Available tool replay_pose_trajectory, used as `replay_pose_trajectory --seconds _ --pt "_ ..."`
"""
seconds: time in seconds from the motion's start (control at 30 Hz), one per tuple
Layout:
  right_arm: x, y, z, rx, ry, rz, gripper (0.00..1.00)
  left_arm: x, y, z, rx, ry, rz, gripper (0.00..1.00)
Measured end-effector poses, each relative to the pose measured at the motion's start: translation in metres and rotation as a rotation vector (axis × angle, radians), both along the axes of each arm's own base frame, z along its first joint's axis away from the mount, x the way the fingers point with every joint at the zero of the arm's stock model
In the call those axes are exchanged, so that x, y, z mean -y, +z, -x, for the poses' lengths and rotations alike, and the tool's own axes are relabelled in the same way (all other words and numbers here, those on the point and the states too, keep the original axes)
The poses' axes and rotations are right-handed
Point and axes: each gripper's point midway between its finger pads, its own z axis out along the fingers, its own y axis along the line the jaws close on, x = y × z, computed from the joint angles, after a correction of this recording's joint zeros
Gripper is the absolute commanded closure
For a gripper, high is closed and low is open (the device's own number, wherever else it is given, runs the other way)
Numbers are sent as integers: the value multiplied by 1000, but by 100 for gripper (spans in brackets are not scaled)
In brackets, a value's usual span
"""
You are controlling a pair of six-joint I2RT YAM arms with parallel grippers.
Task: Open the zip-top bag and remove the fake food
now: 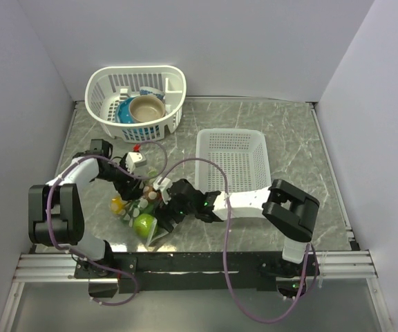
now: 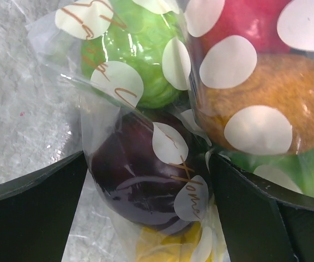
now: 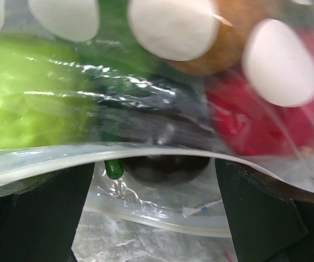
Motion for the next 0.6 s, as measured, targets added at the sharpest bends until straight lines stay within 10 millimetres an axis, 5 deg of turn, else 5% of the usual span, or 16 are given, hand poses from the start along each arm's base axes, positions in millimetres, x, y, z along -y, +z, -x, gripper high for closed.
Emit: replay_pose_trajectory --seconds 0.13,0.23,0.37,0.53,0.6 --pt "-3 -9 2 23 -3 29 0 5 -1 -3 -2 13 -15 1" --pt "-3 -18 2 38 -10 51 0 5 -2 -3 -13 26 -18 18" --pt "-3 -19 -4 61 -33 56 11 8 -3 -1 -61 34 0 99" --pt "-1 -20 -7 79 -43 58 35 18 17 -5 -170 33 89 99" --pt "1 -18 -6 90 -48 56 39 4 15 -23 -102 60 44 99"
